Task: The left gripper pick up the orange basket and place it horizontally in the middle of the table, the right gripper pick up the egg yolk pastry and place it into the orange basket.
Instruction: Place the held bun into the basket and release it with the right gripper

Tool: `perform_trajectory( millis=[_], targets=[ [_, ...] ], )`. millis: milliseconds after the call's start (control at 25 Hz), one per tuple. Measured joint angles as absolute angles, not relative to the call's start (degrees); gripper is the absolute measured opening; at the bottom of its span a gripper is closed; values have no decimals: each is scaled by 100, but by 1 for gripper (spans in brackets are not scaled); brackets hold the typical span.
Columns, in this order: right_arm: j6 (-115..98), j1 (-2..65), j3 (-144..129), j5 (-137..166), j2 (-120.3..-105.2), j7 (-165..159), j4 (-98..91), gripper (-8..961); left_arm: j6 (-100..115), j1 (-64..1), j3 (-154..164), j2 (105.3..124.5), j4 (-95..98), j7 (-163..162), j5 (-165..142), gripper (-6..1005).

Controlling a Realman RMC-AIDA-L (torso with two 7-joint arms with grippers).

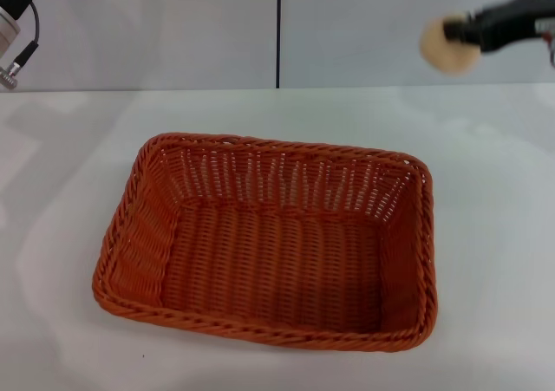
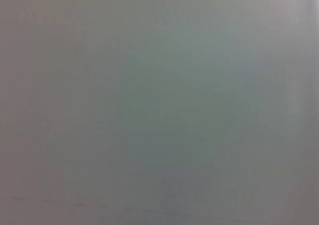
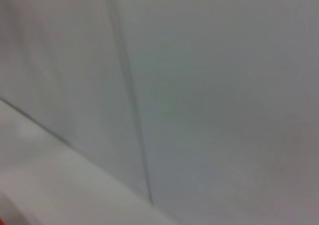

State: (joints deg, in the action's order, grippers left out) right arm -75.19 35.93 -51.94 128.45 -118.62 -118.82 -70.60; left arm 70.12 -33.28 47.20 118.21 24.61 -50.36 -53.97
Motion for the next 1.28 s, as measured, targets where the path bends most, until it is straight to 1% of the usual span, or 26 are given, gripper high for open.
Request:
perform_trajectory(
  millis=[120,200,240,400,560,800,880,920,1160,1280],
  targets=[
    [-7854,3409,-5288,11999,-11867,-11492,-7391,103,7013,-3324,4720,11821,2461,-5036,-5397,631],
    [-8507,3393,-5318,11167,-11837,-11092,-7492,88,7013,-3322,4720,11821,2461,-5036,-5397,630],
    [-8507,3393,-5318,11167,-11837,-11092,-7492,80,7013,-3322,4720,11821,2461,-5036,-5397,630],
    [-9690,3698,-5367,10846,-11824,-10965,-7457,50,7013,-3311,4720,11821,2461,-5036,-5397,629],
    [-10126,3833,-5431,10847,-11823,-10966,-7407,48,7013,-3296,4720,11821,2461,-5036,-5397,629],
    [-11056,4202,-5534,10914,-11750,-10949,-6744,46,7014,-3267,4685,11820,2461,-5039,-5396,628],
    [-11058,4226,-5535,10942,-11743,-10958,-6677,47,7017,-3262,4669,11818,2461,-5040,-5397,627],
    [-11043,4276,-5535,10991,-11716,-11046,-6541,48,7022,-3260,4660,11816,2461,-5040,-5397,627],
    [-10993,4286,-5526,11000,-11718,-11094,-6490,51,7040,-3254,4658,11813,2461,-5041,-5396,626],
    [-10987,4273,-5489,11000,-11722,-11093,-6489,163,7049,-3251,4660,11813,2461,-5061,-5397,627]
  ],
)
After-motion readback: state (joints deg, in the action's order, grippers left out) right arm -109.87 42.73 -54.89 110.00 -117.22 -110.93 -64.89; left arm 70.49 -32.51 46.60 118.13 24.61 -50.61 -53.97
